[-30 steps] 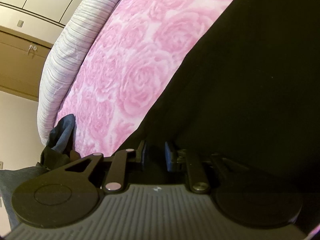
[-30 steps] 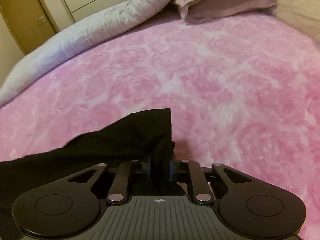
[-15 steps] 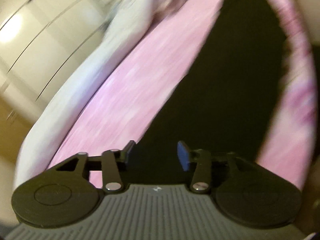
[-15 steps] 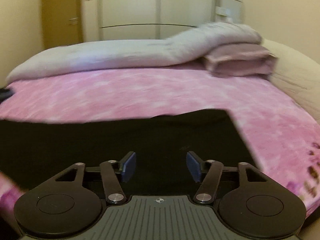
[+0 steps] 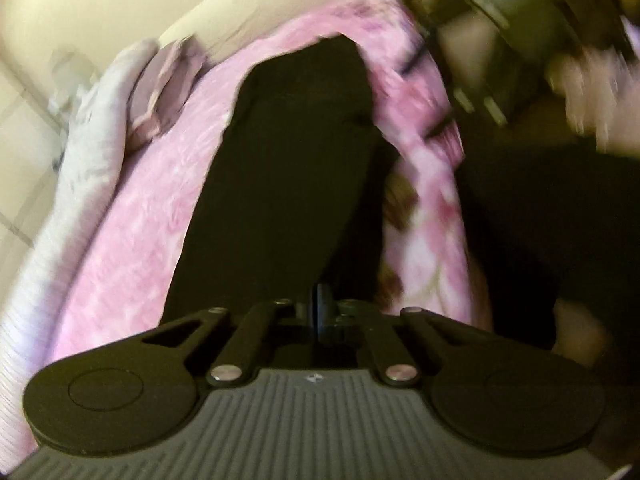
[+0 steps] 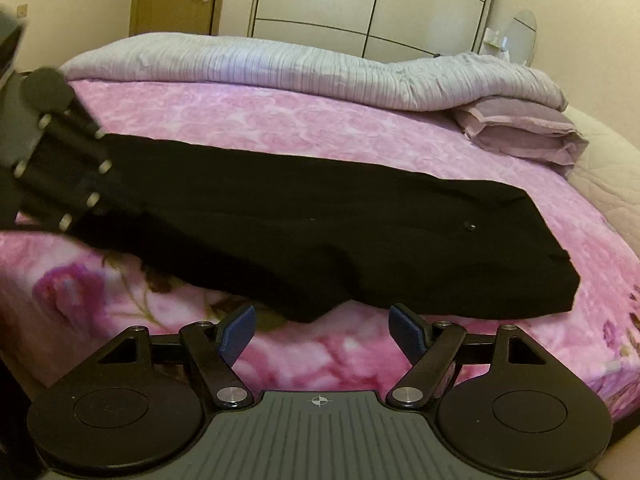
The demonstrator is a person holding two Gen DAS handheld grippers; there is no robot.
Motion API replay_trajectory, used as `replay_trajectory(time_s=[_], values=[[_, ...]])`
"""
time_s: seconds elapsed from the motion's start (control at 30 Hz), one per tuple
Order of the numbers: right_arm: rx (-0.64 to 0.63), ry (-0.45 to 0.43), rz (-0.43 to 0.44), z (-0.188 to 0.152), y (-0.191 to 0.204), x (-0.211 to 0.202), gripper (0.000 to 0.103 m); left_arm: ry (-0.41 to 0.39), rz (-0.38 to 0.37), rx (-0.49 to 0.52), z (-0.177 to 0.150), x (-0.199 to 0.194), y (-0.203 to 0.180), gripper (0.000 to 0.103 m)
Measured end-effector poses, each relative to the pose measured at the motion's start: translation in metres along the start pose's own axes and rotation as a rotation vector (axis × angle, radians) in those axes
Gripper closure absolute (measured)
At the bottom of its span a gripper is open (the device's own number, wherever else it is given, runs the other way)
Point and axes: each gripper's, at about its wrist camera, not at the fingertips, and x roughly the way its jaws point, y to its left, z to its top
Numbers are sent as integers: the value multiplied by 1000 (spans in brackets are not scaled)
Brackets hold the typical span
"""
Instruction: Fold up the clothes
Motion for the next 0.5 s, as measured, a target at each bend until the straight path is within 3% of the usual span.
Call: replay_trajectory(time_s=[0.2, 0.37, 0.5], values=[[-157, -56, -44, 12, 44, 18, 19, -1, -12, -153, 3, 3, 44, 102], [-283, -121, -140, 15, 78, 50, 18, 6, -45, -238, 2, 9, 63, 102], [-323, -139, -238, 11, 79, 78, 18, 8, -63, -286, -4, 11, 70, 102]])
